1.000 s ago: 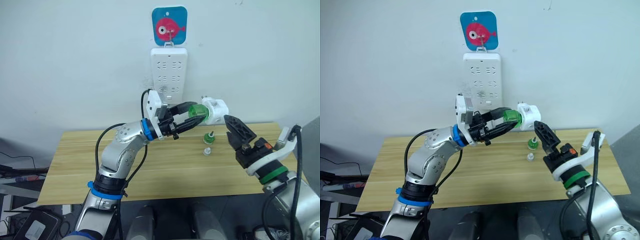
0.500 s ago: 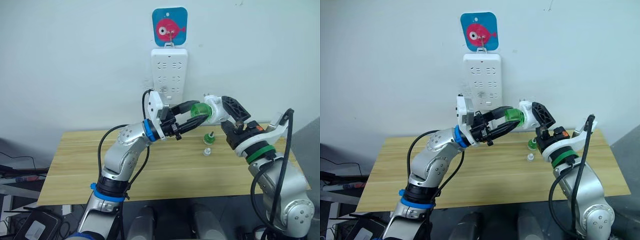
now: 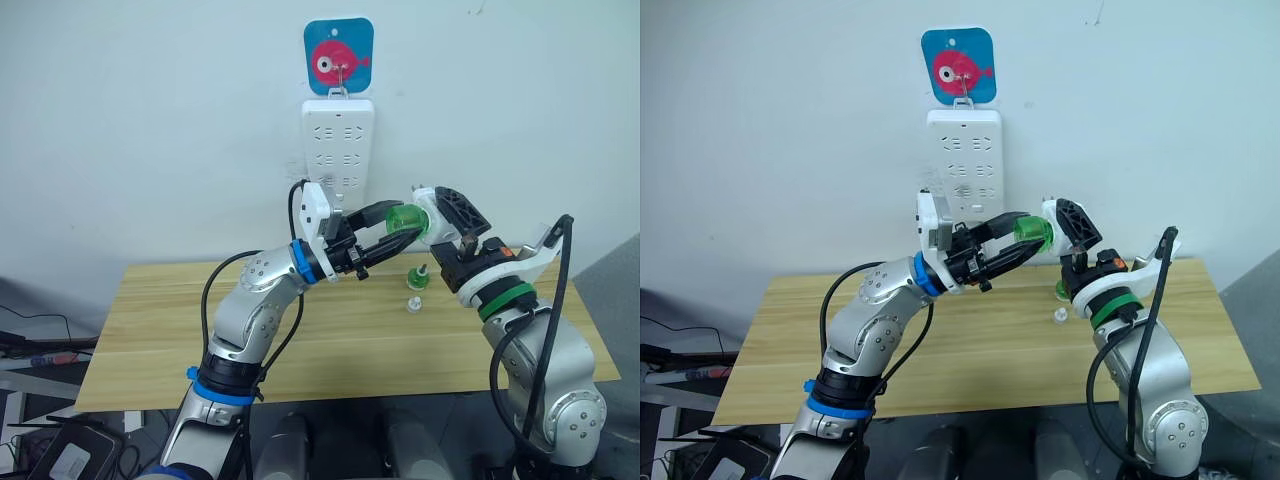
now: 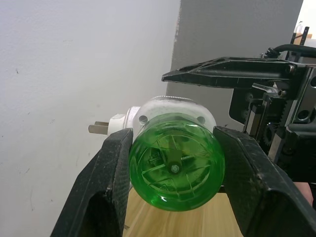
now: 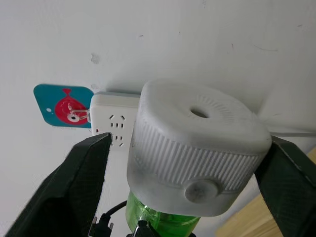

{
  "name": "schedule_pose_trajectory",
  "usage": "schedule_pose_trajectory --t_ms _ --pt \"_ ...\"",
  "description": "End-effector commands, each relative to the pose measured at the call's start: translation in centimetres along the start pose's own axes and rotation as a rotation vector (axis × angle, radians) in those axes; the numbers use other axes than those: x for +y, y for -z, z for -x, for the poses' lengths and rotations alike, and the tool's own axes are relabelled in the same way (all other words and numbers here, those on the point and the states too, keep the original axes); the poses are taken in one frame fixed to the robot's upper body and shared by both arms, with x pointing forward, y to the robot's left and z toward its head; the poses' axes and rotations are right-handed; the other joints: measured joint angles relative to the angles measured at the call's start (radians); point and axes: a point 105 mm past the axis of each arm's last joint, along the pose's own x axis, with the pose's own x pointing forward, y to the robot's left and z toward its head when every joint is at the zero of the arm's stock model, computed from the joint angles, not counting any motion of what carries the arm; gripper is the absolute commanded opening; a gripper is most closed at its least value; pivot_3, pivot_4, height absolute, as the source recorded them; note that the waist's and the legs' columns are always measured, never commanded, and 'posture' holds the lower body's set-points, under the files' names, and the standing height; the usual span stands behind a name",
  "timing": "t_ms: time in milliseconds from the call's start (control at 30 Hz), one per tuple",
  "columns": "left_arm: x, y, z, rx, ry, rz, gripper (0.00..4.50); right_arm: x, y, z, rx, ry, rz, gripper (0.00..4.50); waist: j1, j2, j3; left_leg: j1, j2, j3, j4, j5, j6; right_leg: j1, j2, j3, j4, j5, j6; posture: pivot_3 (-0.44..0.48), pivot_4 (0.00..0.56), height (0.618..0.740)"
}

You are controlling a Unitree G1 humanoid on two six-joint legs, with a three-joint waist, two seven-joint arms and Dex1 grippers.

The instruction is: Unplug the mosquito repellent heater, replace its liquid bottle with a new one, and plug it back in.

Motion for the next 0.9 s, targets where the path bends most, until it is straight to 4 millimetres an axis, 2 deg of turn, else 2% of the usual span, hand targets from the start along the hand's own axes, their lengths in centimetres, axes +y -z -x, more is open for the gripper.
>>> schedule_pose_trajectory --t_ms 33,67,367,433,600,667,767,900 --pt "-0.8 -0.9 -0.2 -0.035 0.021 -0.023 2.26 1.1 -0.4 0.4 -0.020 -0.055 -0.030 3.26 0.000 0.000 -0.003 0.000 0.000 0.000 0.000 0.000 0.000 0.000 0.000 0.000 0.000 0.000 0.000 -0.066 0.159 0.732" --pt "-0.9 -0.9 -0.2 -0.033 0.025 -0.019 2.26 1.1 -0.3 0.4 -0.017 -0.059 -0.029 3.05 0.000 0.000 -0.004 0.000 0.000 0.000 0.000 0.000 0.000 0.000 0.000 0.000 0.000 0.000 0.000 -0.065 0.157 0.732" --pt "-1.1 -0.8 -0.2 -0.026 0.028 -0.031 2.26 1.7 0.0 0.5 0.002 -0.091 -0.029 3.04 0.000 0.000 -0.008 0.000 0.000 0.000 0.000 0.000 0.000 0.000 0.000 0.000 0.000 0.000 0.000 -0.060 0.149 0.732" --pt "-0.3 -0.2 0.3 0.016 -0.007 -0.059 3.00 1.8 -0.1 0.5 0.001 -0.096 -0.021 3.04 0.000 0.000 -0.008 0.000 0.000 0.000 0.000 0.000 0.000 0.000 0.000 0.000 0.000 0.000 0.000 -0.059 0.146 0.732" --pt "0.7 0.2 2.2 0.090 -0.032 -0.097 4.49 1.7 -0.9 0.6 -0.025 -0.093 0.007 3.04 -0.001 0.000 -0.014 0.000 0.000 0.000 -0.001 0.000 0.000 0.000 0.000 0.000 0.000 0.000 0.000 -0.065 0.144 0.732" --pt "1.2 0.2 3.7 0.131 -0.045 -0.095 4.50 1.6 -1.2 0.7 -0.032 -0.092 0.049 3.04 -0.003 0.001 -0.015 0.000 0.000 0.000 -0.001 0.000 0.000 0.000 0.000 0.000 0.000 0.000 0.000 -0.069 0.148 0.732" --pt "2.7 0.0 6.0 0.192 -0.115 -0.105 4.50 1.5 -1.7 0.9 -0.022 -0.090 0.317 3.04 -0.003 0.001 -0.015 0.000 0.000 0.000 -0.001 -0.001 0.002 0.000 0.000 0.000 0.000 0.000 0.000 -0.072 0.152 0.732" --pt "5.7 -1.0 8.3 0.242 -0.230 -0.140 4.50 0.9 -2.0 0.9 0.018 -0.059 0.933 3.03 -0.001 0.001 -0.015 0.001 -0.001 0.000 0.000 -0.001 0.002 0.000 0.000 0.000 0.000 0.000 0.000 -0.073 0.152 0.732"
